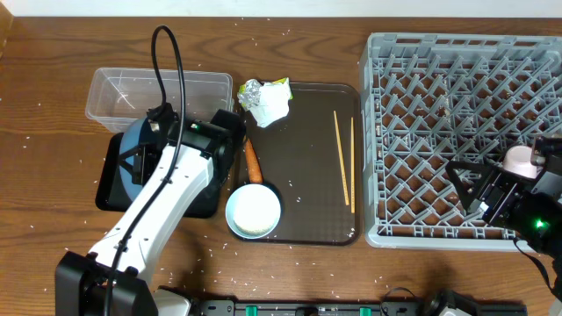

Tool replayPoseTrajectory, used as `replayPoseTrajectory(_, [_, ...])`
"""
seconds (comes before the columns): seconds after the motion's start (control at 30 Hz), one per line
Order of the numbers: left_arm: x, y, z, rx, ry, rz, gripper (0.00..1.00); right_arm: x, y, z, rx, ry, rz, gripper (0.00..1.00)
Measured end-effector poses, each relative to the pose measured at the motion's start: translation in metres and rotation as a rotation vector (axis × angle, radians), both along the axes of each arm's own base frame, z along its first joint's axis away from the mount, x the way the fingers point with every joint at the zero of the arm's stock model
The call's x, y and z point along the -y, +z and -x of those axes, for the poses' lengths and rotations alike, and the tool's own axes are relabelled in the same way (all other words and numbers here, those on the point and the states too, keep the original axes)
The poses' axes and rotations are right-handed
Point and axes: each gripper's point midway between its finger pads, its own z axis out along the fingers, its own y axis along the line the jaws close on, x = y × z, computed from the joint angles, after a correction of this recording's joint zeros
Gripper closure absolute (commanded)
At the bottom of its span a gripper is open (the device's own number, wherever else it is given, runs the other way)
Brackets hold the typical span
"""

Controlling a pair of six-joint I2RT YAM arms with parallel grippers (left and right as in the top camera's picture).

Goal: Sort waste into correct bins and load items into the dishwasher rack
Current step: 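Tilt the blue pan over the black tray to dump the food scrap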

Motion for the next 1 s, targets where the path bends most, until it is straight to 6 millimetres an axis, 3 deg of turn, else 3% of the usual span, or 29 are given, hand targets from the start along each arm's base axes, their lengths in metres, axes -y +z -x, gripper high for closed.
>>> replayPoseTrajectory(0.37, [0.0,0.009,0.006,-0.04,-0.017,-0.027,0.94,0.001,-0.001,0.0,-0.003,-0.003,0.007,0.22])
replayPoseTrajectory(0.47, [0.004,0.02,0.008,0.03,-0.003,0.063,0.94,0.001,-0.001,0.0,0.0,0.001,0.013,0.2])
replayPoseTrajectory(0.57, [0.014,0.044,0.008,0.184,0.004,0.245,0.94,-0.004,0.004,-0.001,0.03,0.038,0.007,0.2])
replayPoseTrajectory(0.63, [0.027,0.062,0.003,0.317,-0.018,0.424,0.94,-0.012,0.011,-0.002,0.076,0.093,-0.011,0.21])
replayPoseTrajectory(0.73, [0.074,0.087,-0.012,0.442,-0.185,0.789,0.94,-0.032,0.024,-0.001,0.148,0.211,-0.048,0.22])
replayPoseTrajectory(0.87, [0.144,0.114,-0.011,0.426,-0.485,1.156,0.94,-0.055,0.034,0.005,0.201,0.339,-0.08,0.23])
replayPoseTrajectory(1.0, [0.185,0.119,0.002,0.318,-0.644,1.338,0.94,-0.079,0.04,0.015,0.245,0.488,-0.081,0.22])
